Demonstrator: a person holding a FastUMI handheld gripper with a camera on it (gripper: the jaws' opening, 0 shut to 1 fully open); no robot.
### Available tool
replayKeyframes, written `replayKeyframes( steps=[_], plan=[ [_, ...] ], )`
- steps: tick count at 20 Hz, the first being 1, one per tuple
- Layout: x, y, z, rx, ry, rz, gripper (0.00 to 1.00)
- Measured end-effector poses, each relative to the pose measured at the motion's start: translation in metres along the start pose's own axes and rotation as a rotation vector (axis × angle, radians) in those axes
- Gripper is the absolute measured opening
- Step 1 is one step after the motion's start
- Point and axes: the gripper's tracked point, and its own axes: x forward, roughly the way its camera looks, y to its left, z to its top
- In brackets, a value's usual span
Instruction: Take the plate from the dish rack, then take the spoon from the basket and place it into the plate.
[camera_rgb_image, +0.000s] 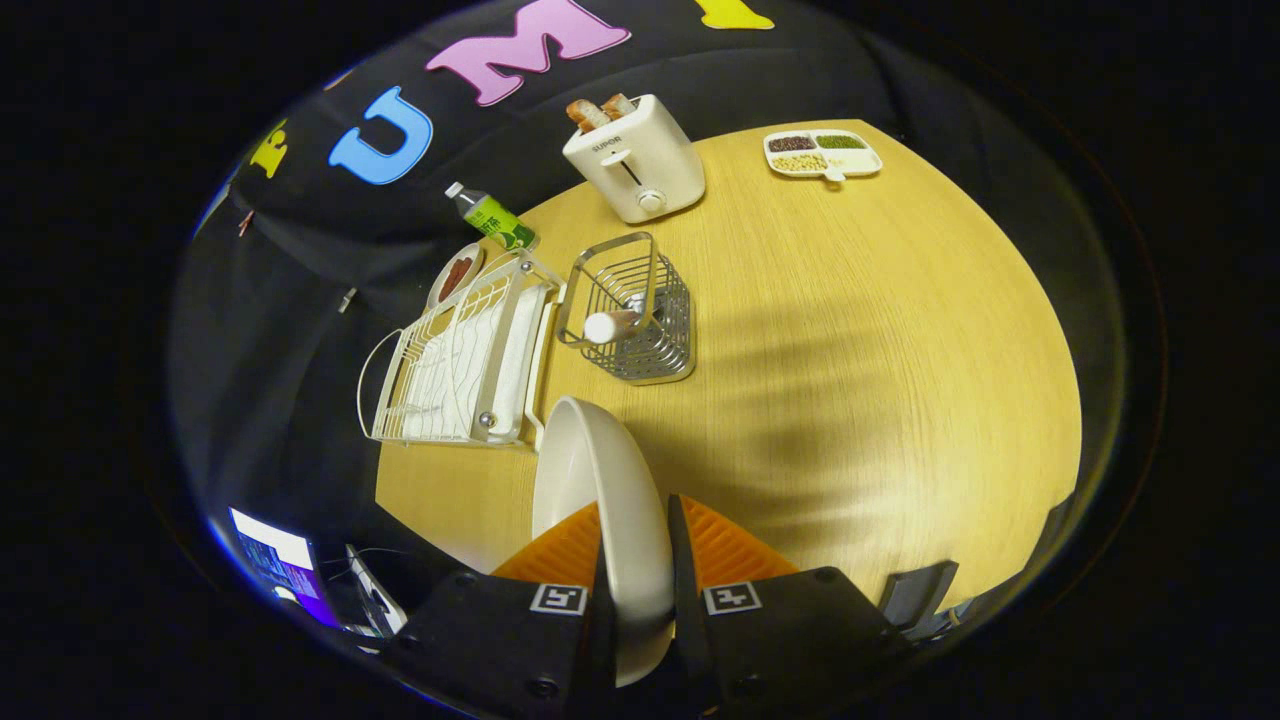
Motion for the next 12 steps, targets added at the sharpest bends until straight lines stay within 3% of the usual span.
replayKeyframes(
  steps=[3, 6, 9, 12],
  plan=[
    [0.022, -0.019, 0.001, -0.045, 0.035, -0.009, 0.28],
    [0.036, -0.017, 0.002, -0.046, 0.055, 0.056, 0.28],
    [0.046, -0.025, 0.001, -0.081, 0.072, 0.054, 0.3],
    [0.053, -0.037, 0.001, -0.141, 0.065, 0.013, 0.42]
  ],
)
